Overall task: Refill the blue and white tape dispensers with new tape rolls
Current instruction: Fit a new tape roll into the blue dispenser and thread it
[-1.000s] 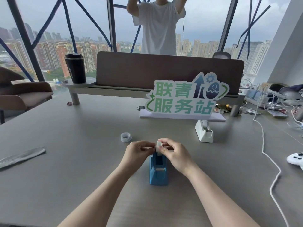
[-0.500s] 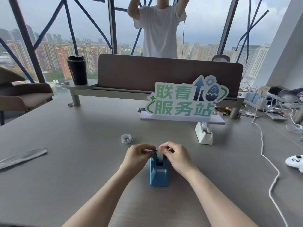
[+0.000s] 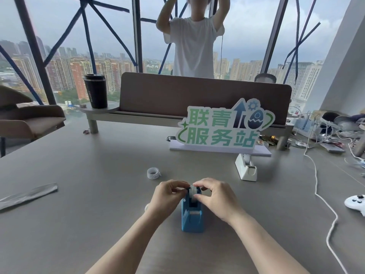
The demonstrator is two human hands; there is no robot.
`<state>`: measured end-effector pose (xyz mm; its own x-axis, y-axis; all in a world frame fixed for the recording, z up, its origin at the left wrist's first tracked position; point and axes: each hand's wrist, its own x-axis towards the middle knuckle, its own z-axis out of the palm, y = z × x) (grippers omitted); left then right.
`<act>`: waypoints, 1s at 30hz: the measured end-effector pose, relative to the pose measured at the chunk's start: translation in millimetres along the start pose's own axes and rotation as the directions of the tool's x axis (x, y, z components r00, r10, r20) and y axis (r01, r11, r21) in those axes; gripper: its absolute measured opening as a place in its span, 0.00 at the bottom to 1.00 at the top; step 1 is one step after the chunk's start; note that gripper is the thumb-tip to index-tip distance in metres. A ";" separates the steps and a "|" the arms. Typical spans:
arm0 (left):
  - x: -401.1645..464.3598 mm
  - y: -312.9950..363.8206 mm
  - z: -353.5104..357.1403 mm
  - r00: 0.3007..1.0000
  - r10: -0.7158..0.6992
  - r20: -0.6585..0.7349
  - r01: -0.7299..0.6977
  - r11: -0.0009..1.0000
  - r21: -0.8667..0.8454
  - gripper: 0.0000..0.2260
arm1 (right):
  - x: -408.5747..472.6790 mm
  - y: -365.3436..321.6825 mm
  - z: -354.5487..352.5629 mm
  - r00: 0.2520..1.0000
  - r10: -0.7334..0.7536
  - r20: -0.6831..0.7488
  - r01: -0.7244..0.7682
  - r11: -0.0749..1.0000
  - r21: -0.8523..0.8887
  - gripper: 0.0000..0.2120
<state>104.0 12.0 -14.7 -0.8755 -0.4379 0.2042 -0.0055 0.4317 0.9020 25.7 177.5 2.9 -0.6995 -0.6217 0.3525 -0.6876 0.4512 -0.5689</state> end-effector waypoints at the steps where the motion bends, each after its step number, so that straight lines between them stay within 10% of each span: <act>1: -0.4 0.0 0.0 1.000 0.002 -0.001 -0.002 1.000 0.000 0.09 | -0.1 0.1 -0.8 1.000 -0.009 -0.007 0.009 1.000 0.005 0.14; 13: -3.6 0.7 -0.7 1.000 -0.017 0.005 0.017 0.999 -0.029 0.09 | 0.8 -10.6 -1.2 0.978 -0.188 -0.086 0.169 0.967 -0.191 0.03; 30: -5.1 4.5 0.2 0.996 0.016 0.089 -0.017 1.000 0.011 0.16 | -6.3 -12.9 -6.9 0.996 -0.059 -0.072 0.052 0.994 -0.099 0.05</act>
<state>108.3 16.3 -11.7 -0.9150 -0.3592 0.1837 0.0038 0.4476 0.8942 37.6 180.0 13.2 -0.6697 -0.5994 0.4385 -0.7390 0.4796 -0.4731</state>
